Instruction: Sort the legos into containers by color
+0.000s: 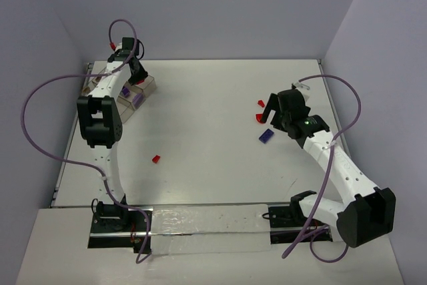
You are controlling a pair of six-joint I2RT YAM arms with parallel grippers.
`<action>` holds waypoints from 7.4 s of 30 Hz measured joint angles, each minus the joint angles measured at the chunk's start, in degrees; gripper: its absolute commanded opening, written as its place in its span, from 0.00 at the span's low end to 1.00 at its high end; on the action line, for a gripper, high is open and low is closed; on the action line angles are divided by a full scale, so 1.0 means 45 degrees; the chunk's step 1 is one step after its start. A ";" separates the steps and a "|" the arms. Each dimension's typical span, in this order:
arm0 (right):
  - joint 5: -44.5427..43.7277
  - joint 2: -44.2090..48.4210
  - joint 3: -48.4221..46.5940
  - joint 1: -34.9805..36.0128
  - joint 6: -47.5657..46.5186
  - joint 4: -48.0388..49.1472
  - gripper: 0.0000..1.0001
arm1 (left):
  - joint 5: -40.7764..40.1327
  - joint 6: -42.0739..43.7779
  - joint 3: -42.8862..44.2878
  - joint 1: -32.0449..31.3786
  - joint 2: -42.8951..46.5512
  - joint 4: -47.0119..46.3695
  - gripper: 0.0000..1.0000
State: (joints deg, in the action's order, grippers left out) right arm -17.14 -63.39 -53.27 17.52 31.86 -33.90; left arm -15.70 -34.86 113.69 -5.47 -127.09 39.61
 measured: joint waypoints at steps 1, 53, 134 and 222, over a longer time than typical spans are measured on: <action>0.0003 -0.0076 -0.0024 0.0000 0.0000 0.0001 1.00 | 0.0000 0.0023 0.0188 0.0018 -0.0165 -0.0005 0.07; 0.0095 0.0203 -0.0634 0.0485 0.0155 -0.0008 1.00 | -0.0306 0.1949 -0.8897 -0.3125 0.8672 -0.2154 0.99; -0.0193 -0.0723 -0.0884 0.0865 0.0151 -0.0065 1.00 | -0.0835 0.0814 0.2390 0.0203 -0.0315 0.0455 0.00; -0.0017 -0.6324 -0.2140 0.5531 0.1090 0.2523 0.16 | -0.0788 0.0565 -0.7621 -0.3316 0.9391 0.0352 0.99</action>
State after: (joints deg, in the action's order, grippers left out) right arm -17.21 -91.85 -62.90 42.41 36.76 -22.55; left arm -19.25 -32.32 79.40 -20.40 -84.83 41.19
